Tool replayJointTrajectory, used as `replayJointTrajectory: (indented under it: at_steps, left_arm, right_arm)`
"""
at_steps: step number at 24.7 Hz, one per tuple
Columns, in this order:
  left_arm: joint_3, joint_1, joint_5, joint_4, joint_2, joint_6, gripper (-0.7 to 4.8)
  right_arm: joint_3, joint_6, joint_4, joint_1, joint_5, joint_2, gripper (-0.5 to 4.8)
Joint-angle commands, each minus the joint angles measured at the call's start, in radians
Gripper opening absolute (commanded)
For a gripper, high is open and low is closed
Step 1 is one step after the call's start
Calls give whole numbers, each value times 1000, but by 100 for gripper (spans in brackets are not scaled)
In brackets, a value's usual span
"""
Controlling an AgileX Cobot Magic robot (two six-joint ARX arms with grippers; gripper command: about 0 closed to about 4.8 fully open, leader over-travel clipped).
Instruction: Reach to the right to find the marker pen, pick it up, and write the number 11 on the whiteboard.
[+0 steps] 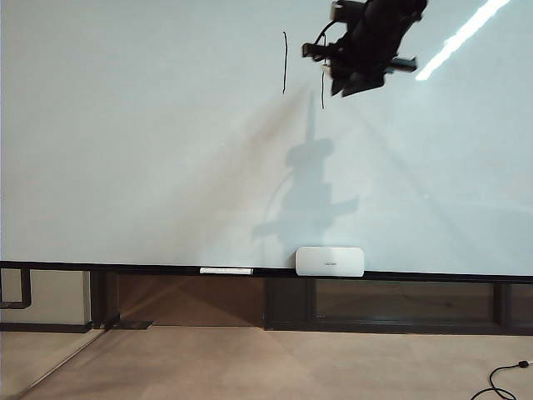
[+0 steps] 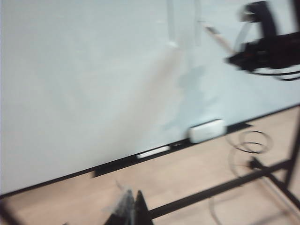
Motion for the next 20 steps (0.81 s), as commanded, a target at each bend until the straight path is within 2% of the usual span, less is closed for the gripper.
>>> replayJointTrajectory:
  at_steps: [1, 4, 8, 20]
  left_arm:
    - [4, 0, -134, -55, -56, -38, -5]
    - [4, 0, -203, -127, -111, -75, -5]
    - [4, 0, -214, -209, -152, -124, -5]
    - [5, 0, -285, -303, -331, -177, -5]
  right_arm:
    - [-39, -18, -2, 3, 14, -97, -5]
    - [-87, -27, -3, 3, 23, -183, -5]
    - [-143, -57, -31, 3, 27, -305, -5]
    - [-459, -70, -73, 3, 29, -831, -5]
